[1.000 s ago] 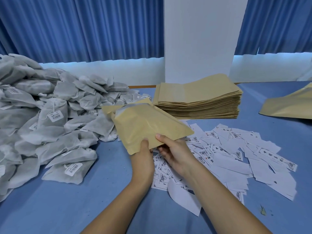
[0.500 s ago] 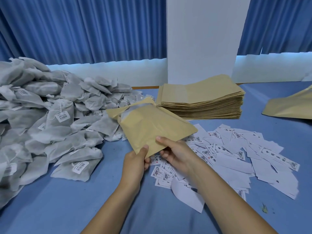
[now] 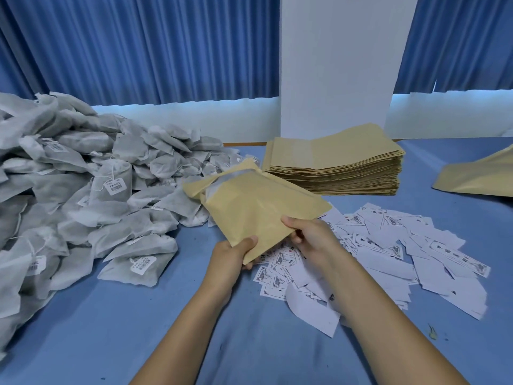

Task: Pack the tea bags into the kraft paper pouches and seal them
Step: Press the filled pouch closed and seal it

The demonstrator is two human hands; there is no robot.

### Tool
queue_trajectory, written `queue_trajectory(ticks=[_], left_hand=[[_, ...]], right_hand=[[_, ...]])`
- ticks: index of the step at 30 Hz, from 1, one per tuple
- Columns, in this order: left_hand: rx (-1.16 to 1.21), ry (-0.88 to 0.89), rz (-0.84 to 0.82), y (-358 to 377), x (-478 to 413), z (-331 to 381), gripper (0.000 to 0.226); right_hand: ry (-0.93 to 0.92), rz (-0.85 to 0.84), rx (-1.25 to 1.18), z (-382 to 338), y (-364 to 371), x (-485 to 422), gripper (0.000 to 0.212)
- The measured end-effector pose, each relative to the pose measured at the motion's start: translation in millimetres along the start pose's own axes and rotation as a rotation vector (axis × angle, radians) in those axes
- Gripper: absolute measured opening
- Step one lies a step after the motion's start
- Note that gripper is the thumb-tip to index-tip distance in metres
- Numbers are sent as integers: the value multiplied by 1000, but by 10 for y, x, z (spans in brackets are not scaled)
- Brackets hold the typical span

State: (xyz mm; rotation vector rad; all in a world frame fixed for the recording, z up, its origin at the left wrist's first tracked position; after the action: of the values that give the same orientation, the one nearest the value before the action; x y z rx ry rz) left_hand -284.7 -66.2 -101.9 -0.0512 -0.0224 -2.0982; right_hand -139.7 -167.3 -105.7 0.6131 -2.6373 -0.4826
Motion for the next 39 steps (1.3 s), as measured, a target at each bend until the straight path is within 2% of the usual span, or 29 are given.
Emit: queue_trajectory(ticks=[7,11,16,20,23,26,28,31,35,39], left_hand=[[1,0,-40,95,50,4,29],[-15,14,-22,73,80,-17,38],[5,12,-18,28,54,-60,31],[31,-12,-40,49,60,-81,23],[229,-160,-46,75,66,-159,9],[459,-277,60,-49,-102,-187,34],[521,-251,71,-100,-206,-81,42],[415,-111,74,-188,-278,138,50],[358,9,35,-206,-349,406,53],[447,37,-62,47,-365,692,47]], right_hand=[[-24,98,22,-166,-273,-140,12],[45,38,68,-184,-290,-194,9],[-67,276,-20,-403,-718,-302,10],[-40,297,1,-363,-776,-349,11],[-14,255,28,-297,-704,-361,7],[-31,136,133,-284,-494,-299,1],[-60,29,211,-267,-318,-181,5],[-67,-58,262,-248,-206,-36,17],[-200,-20,285,-488,-155,41,14],[-364,70,121,-884,-211,152,8]])
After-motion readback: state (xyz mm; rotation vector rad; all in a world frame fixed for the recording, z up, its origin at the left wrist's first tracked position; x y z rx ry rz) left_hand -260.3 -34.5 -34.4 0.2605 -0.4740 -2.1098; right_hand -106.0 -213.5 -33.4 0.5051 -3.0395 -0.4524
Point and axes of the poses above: each hand's wrist, its own x-axis away from the middle knuckle, its own y-axis out of the palm, z = x × y, the point moved 10 cm from there along -x, towards the middle knuckle, and after that the axes turned 11 degrees about z, right-handed, at the moved point
